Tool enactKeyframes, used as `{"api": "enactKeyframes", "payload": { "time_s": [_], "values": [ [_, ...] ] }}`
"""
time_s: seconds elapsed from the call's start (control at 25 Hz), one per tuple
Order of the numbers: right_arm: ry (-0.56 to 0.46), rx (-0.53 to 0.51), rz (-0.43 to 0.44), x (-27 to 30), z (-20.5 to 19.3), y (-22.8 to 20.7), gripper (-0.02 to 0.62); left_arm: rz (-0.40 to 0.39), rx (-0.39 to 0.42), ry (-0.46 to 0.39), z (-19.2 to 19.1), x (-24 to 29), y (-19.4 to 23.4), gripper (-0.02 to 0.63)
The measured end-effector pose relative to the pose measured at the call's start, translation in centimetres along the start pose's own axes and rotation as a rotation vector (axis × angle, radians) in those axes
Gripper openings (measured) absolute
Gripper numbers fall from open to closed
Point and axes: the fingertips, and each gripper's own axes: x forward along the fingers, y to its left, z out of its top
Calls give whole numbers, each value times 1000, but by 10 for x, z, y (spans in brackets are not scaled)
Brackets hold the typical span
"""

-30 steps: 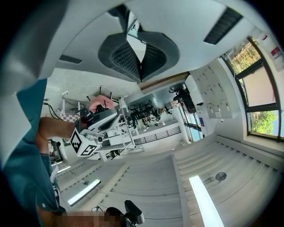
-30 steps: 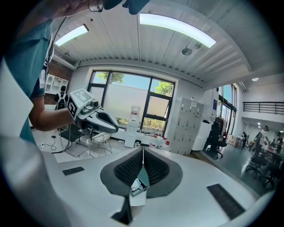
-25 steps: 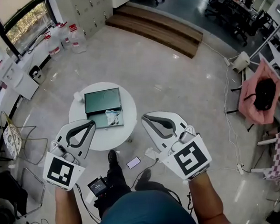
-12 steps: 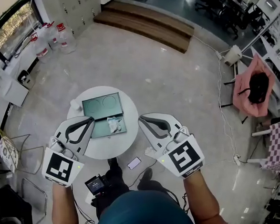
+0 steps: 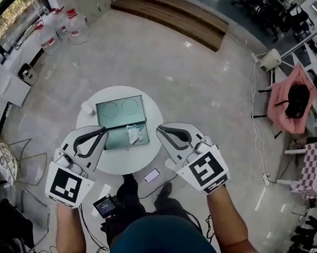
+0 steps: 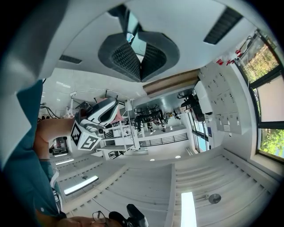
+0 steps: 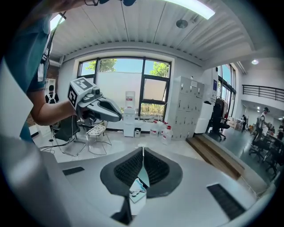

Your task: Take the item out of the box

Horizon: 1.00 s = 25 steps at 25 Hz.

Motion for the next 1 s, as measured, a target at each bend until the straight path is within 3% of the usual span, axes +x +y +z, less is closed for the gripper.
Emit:
{"api": "enactKeyframes", "payload": {
  "time_s": [1.0],
  "values": [
    [176,-3,188,189,-108,25,40,-1,-135,95,-167,24,51,20]
  ]
}}
